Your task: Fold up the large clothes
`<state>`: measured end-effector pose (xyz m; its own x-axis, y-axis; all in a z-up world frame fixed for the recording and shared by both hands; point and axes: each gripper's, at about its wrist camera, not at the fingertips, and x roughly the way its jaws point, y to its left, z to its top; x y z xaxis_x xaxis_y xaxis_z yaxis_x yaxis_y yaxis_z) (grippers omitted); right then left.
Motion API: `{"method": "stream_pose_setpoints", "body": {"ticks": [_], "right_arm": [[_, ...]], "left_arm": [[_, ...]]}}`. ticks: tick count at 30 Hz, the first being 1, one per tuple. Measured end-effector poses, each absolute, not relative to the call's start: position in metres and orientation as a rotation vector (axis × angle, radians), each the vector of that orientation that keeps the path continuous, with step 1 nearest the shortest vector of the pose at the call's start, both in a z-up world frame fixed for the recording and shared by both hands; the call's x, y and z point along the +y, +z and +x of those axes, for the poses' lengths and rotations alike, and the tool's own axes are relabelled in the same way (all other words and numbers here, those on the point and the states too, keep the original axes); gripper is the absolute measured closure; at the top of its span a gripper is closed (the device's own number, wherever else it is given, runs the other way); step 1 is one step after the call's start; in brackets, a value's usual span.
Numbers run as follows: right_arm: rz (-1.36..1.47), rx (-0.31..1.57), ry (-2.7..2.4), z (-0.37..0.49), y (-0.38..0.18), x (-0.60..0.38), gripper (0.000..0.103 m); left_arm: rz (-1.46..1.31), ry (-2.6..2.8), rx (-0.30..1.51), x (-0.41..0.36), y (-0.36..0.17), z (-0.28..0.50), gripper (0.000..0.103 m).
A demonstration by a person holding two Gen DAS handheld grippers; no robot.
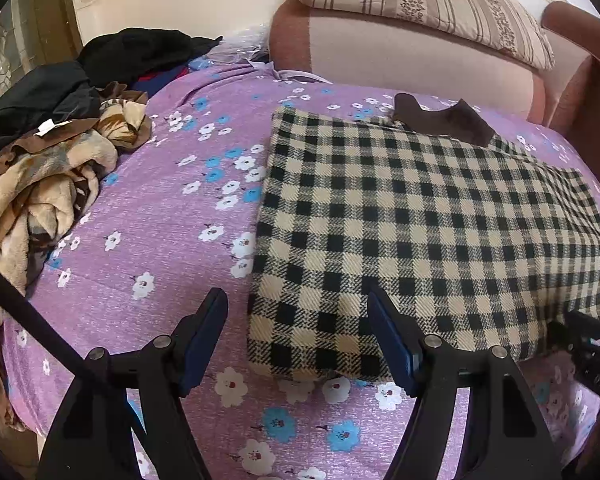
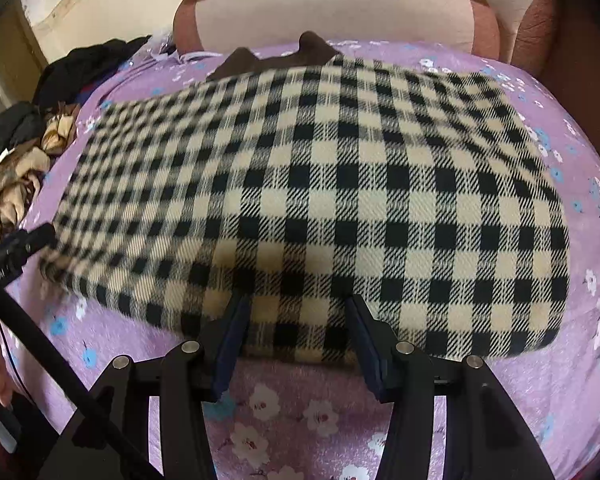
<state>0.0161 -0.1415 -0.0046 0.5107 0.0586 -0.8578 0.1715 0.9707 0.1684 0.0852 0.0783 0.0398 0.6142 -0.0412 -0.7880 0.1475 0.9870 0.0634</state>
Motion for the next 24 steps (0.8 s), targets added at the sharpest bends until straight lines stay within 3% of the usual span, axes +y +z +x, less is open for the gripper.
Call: {"method": "stream_pose_setpoints", "body": {"ticks": [11, 24], "right_arm": [[0.274, 0.950, -0.096, -0.061, 0.014, -0.153, 0.047], [0.338, 0.792, -0.331, -0.161, 0.019, -0.238, 0.044]], "left_arm": [[0.168, -0.118, 0.850, 0.060, 0.043, 0.065, 0.032], [0.149, -0.158, 0.853, 0.033, 0.041, -0.018, 0.029]]}}
